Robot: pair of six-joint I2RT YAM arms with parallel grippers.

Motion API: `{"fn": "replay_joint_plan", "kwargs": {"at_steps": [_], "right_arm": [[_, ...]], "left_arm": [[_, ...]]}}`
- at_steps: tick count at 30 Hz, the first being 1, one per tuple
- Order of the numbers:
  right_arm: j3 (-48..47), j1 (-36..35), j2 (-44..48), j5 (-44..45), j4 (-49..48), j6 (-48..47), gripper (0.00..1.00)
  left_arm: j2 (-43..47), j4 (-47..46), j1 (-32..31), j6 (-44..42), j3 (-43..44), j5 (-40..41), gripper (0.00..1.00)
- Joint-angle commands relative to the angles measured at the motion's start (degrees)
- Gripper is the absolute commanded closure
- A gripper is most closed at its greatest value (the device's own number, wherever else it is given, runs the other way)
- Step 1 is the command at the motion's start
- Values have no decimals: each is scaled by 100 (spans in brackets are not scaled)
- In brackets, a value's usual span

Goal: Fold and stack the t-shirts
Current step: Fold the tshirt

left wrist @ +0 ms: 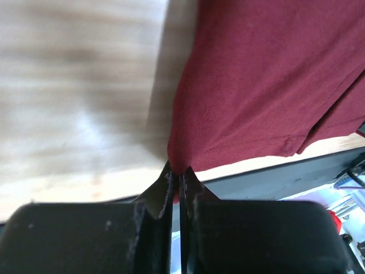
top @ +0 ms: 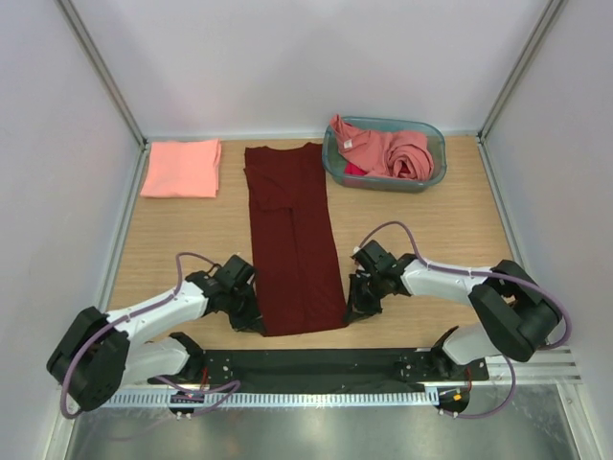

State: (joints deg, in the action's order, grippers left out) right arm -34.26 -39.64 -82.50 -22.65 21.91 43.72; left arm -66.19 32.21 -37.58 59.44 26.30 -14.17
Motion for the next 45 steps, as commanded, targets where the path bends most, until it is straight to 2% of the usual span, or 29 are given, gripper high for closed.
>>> {"fn": "replay_joint_plan", "kwargs": {"at_steps": [1, 4, 7, 12, 22, 30, 35, 45], "right_arm": [[218, -106, 278, 191, 147, 171, 99], [87, -114, 550, 182, 304, 268, 99], [-473, -106, 718, 208, 698, 277, 99], [-1494, 149, 393, 209, 1210, -4, 99], [-4095, 834, -1398, -125, 1921, -689, 99], [-6186, 1160, -3094, -134, 2545, -1094, 99], [-6856, 1336, -3659, -134, 2617, -1173, 99], [-7428, 1564, -4353, -327, 2643, -1287, 99]], "left_arm": [[387, 725, -47, 120, -47, 249, 100], [695, 953, -56, 191, 154, 213, 100], [862, 1349, -47, 173, 594, 362, 100], [486, 1736, 136, -150, 1552, 416, 100], [-1623, 2202, 1656, -1671, 3986, 205, 100], [-3504, 2351, 2176, -2340, 5927, 11, 100], [-4198, 2352, 2290, -2455, 6404, -77, 100], [-4701, 2264, 2536, -2516, 6730, -138, 100]]}}
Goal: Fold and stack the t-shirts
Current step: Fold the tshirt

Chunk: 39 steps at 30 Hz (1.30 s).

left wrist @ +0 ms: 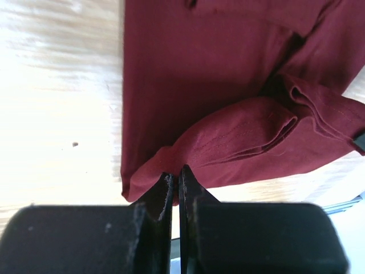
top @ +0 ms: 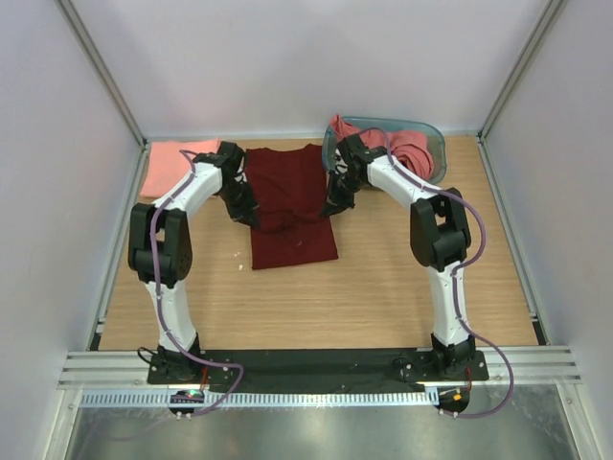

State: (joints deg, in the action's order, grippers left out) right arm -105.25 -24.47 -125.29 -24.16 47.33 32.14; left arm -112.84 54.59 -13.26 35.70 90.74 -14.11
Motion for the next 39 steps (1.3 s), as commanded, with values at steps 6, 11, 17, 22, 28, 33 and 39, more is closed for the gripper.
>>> {"fn": "replay_joint_plan", "kwargs": {"at_steps": [6, 11, 17, 22, 28, 33, 39], "right_arm": [[-496, 91, -285, -264, 48, -138, 99], [-680, 100, -425, -335, 30, -173, 99], [-848, 153, -513, -256, 118, -138, 99], [-1014, 214, -715, -255, 206, -112, 99], [-1296, 250, -926, -203, 312, -112, 99], [-1384, 355, -1067, -229, 250, -138, 96], [-2384, 452, -1559, -282, 575, -217, 76]], "left_arm": [[-388, 43, 130, -143, 576, -206, 100], [-502, 17, 227, -125, 691, -118, 100], [-661, 8, 306, -134, 814, -197, 100], [-898, 8, 324, -134, 1042, -356, 100], [-1153, 113, 368, -169, 1349, -303, 99], [-1276, 114, 420, -186, 1403, -233, 94], [-1285, 280, 499, -213, 1604, 101, 78]]}}
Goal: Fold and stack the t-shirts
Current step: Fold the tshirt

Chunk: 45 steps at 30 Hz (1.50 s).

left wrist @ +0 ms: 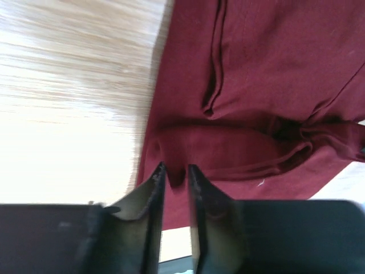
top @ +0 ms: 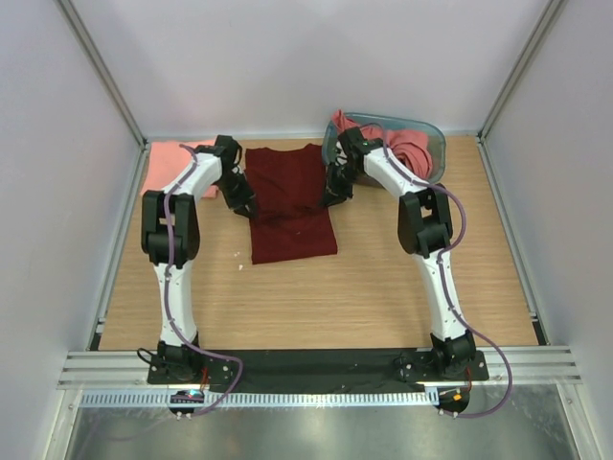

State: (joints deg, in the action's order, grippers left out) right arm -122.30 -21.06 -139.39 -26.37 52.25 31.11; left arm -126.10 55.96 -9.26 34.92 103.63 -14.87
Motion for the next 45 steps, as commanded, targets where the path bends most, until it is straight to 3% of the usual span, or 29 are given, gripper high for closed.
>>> {"fn": "replay_joint_plan", "kwargs": {"at_steps": [1, 2, 5, 8, 11, 14, 20, 24, 26, 30, 36, 45], "right_arm": [[-986, 163, -184, -35, 232, -123, 71], [-1102, 198, -202, 0, 311, -123, 66], [-1253, 260, -80, 27, 655, -97, 53], [-571, 182, 525, -140, 506, -70, 39], [205, 15, 1194, -263, 304, -219, 32], [864, -239, 1599, -499, 137, -316, 32], [1621, -671, 1679, -518, -582, -63, 57], [1938, -715, 1556, -448, -1444, 342, 82], [1929, -715, 1468, -448, -1691, 474, 87], [1841, -724, 1274, -632, -1578, 545, 92], [2509, -715, 1678, -940, -1727, 457, 93], [3010, -715, 1793, -1063, -1718, 334, 93]], "left_arm": [[68, 151, 117, -152, 333, 195, 75], [147, 152, 134, -169, 359, 204, 66], [296, 257, 135, -274, 570, 239, 52], [665, 336, 143, -371, 518, 257, 45], [1297, -5, 126, -363, -210, -260, 47], [1764, -515, 12, -179, -1150, -1025, 58], [1800, -1482, -410, 173, -2074, -1614, 72], [1423, -1982, -428, 244, -2049, -1694, 76], [1169, -2151, -428, 253, -1953, -1686, 76], [570, -2169, -384, 209, -1374, -1580, 78], [-159, -2107, -200, 121, -696, -1571, 78], [-564, -1643, -15, -116, 455, -1404, 75]]}}
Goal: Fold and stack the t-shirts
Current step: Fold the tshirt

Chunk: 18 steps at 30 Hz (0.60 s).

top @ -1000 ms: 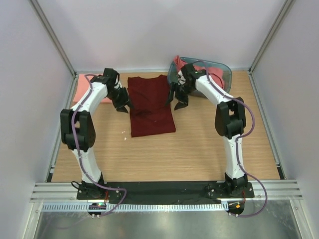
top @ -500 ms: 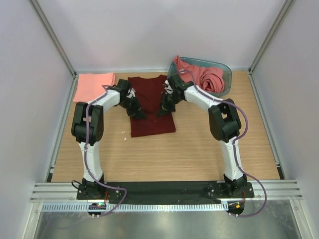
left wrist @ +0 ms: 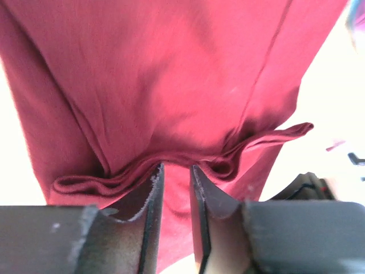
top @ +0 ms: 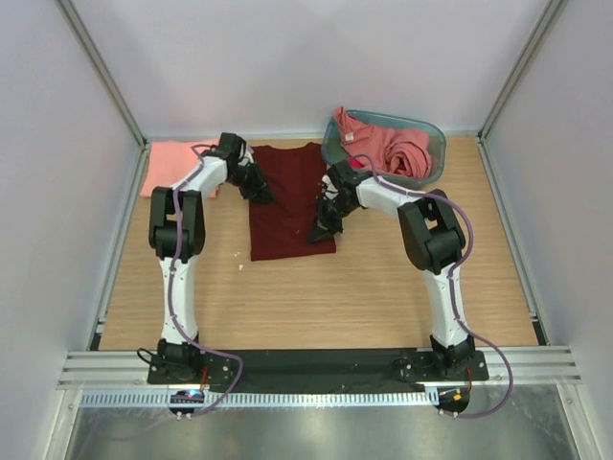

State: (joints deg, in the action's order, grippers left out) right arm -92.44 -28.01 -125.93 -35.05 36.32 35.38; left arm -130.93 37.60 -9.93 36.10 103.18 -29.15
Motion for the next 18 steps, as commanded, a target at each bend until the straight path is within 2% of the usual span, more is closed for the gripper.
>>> {"fn": "replay_joint_plan", "kwargs": {"at_steps": [1, 5, 8, 13, 18], "right_arm": [[33, -20, 446, -204, -133, -110, 93], [-37, -29, 429, -266, -72, -127, 93], [-81, -20, 420, -371, -107, -110, 93], [-116, -73, 376, -564, -274, -13, 93], [252, -47, 490, -609, -362, -188, 93]], "left_arm": [[-125, 255, 62, -330, 597, 58, 73], [136, 555, 36, -419, 810, 199, 72], [803, 467, -34, -437, 275, 146, 71], [1781, 38, -202, -148, -1473, -319, 70], [2177, -464, -413, 46, -2581, -337, 71]]}}
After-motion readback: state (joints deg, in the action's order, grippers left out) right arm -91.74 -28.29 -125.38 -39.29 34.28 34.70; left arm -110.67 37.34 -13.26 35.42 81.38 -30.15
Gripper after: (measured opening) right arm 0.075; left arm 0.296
